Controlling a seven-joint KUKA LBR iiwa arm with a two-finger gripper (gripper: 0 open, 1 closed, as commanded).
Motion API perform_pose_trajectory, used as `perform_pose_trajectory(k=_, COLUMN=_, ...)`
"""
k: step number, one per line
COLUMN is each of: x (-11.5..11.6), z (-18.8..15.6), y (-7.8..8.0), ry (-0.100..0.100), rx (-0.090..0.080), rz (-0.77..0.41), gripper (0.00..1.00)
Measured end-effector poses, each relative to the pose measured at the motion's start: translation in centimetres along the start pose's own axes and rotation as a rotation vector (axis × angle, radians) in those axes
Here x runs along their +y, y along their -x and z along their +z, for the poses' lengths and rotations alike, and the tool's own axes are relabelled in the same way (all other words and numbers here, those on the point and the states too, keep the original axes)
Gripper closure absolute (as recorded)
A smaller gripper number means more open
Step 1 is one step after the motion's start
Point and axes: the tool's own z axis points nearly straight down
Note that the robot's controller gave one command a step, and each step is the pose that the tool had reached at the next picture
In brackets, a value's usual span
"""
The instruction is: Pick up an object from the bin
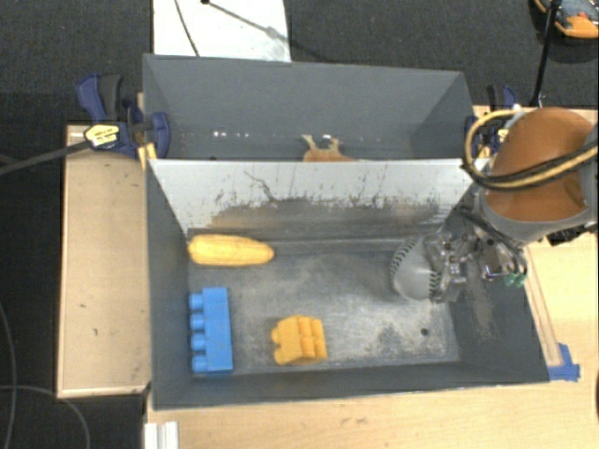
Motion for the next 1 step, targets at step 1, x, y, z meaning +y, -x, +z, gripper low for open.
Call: perform_pose_trajectory(k=1, x=-3.56, z=-22.36, y=0.47, ry=-0.004, rx=-0.014, rz=-0.020, gripper=1.00)
